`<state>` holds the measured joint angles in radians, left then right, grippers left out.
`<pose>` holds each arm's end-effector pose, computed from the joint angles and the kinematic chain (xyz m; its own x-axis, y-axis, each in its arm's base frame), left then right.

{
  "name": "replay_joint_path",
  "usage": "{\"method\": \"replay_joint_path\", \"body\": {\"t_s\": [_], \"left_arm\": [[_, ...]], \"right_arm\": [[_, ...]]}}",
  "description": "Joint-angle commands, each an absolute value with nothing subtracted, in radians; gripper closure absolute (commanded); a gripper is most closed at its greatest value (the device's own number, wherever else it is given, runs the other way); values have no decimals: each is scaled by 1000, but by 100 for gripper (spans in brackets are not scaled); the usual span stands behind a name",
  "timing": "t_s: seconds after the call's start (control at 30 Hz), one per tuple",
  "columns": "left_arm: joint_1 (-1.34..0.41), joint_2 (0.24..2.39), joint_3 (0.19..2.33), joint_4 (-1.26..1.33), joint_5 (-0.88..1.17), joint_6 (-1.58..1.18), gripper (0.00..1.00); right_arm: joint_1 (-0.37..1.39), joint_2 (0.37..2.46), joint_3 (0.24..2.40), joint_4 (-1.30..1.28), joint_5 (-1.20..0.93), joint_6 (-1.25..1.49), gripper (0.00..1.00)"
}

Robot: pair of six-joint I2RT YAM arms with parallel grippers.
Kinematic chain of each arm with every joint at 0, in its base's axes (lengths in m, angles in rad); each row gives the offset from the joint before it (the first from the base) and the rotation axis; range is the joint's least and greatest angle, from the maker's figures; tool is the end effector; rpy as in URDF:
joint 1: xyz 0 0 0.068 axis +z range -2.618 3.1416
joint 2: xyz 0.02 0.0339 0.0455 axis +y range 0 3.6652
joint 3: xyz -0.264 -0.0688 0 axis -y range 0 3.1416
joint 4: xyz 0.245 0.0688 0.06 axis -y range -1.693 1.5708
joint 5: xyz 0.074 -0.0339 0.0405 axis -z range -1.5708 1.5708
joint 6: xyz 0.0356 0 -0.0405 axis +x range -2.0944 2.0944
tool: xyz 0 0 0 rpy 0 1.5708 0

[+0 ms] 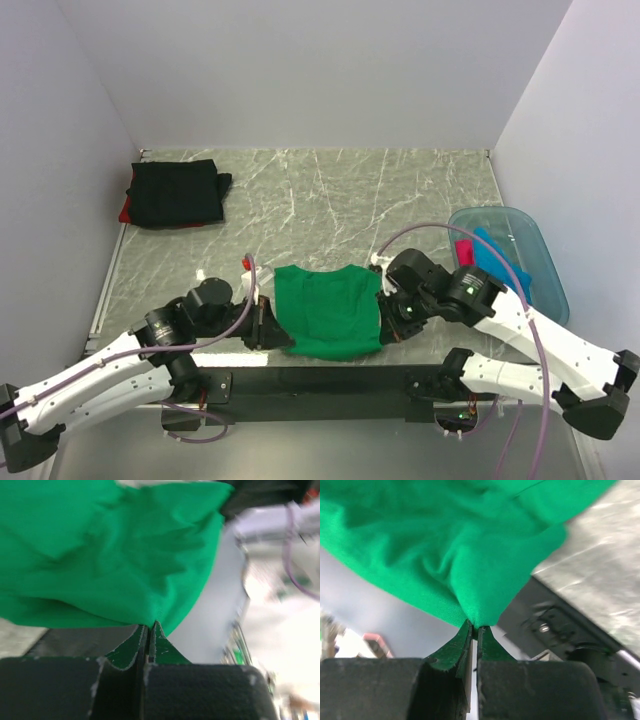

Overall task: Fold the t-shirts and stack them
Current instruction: Fold the tshirt

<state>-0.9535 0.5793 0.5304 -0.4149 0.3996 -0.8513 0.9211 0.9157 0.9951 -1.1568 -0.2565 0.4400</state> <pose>0.0710 -0.1240 0.2582 -0.8871 0.0527 -0.4585 0.4330 0.4388 -0.7874 0.0835 0.1249 0.3066 -0.8411 -0.4260 -0.3333 -0.5357 0.7416 0.4039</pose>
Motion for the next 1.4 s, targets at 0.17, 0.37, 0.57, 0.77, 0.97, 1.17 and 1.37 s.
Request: {"method": "replay_joint_path", "body": {"t_s": [0.17,0.37,0.57,0.77,0.97,1.17,1.37], "left_arm": [[-957,612,457,-273,81,-899,99],[-950,712,442,-192,3,-900,100],[-881,739,465,-183,-84,-885,100],[-776,768,460,-135,-14,-838,100],[-715,853,462,-86,15,-790,100],[-661,969,465,-8,28,-735,100],[-624,1095,483,71,35,-699,100]], "right_arm": [[836,1011,971,-967,-14,417,100],[787,1092,977,-884,31,396,100],[736,1179,1008,-833,43,354,100],[693,1242,1034,-799,25,319,100],[651,1328,1058,-756,20,287,100],[594,1439,1057,-707,3,255,100],[554,1540,1074,-669,3,248,100]]}}
